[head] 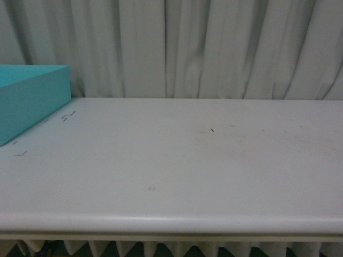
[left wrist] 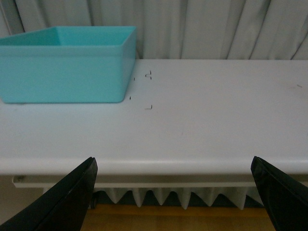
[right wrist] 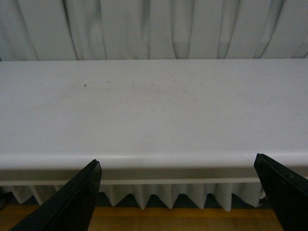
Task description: Wind up and store yellow beetle toy
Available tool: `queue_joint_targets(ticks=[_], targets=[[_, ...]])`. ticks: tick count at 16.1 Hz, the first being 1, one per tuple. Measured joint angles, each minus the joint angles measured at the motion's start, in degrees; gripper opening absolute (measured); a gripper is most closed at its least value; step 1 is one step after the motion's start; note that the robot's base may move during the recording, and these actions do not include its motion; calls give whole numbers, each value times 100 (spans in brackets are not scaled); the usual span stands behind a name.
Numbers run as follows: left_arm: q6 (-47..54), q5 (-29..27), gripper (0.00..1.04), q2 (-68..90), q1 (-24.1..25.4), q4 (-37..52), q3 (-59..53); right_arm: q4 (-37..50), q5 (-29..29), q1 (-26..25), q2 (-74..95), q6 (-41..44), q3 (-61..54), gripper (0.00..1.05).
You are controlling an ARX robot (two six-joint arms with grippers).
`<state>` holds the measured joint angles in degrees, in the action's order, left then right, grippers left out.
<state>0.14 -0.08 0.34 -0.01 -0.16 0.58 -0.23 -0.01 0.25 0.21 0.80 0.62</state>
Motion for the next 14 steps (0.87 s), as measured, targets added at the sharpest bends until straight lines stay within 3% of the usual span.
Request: queue_joint_targets(ticks=[14], targets=[[2,4,98,0,0,-26,0,-17,0,0,-2,2,0,98]])
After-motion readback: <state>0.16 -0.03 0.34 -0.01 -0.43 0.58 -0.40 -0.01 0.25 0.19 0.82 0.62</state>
